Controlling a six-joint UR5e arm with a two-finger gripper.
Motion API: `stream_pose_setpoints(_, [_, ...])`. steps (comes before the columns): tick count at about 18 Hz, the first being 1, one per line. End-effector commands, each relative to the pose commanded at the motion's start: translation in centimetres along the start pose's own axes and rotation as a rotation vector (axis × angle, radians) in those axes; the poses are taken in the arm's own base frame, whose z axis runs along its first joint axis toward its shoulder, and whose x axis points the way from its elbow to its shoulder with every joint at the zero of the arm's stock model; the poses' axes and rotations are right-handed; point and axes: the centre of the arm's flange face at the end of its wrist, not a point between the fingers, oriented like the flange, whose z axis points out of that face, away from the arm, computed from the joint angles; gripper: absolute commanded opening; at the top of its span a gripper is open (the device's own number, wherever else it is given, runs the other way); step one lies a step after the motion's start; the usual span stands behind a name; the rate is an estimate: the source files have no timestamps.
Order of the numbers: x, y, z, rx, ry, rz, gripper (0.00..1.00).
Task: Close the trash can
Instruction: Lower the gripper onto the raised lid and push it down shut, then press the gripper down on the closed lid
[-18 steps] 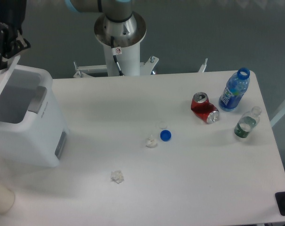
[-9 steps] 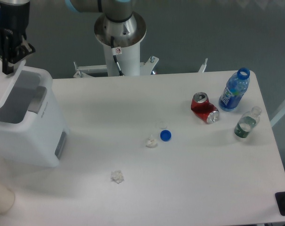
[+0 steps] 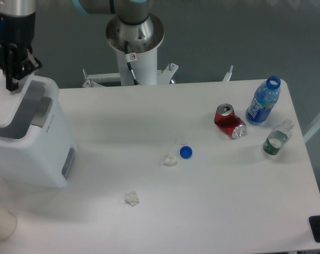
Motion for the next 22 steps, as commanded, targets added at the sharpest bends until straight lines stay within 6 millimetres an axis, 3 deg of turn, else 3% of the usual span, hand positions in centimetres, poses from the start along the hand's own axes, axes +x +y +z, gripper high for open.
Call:
stream_pose_setpoints(9, [-0.8,-0.1,2.0,-0.033,0.006,-0.009,0.00])
stream_pose_setpoints(22, [-1.3,-0.2,3.3,-0.054,0.008,-0.015,0.00])
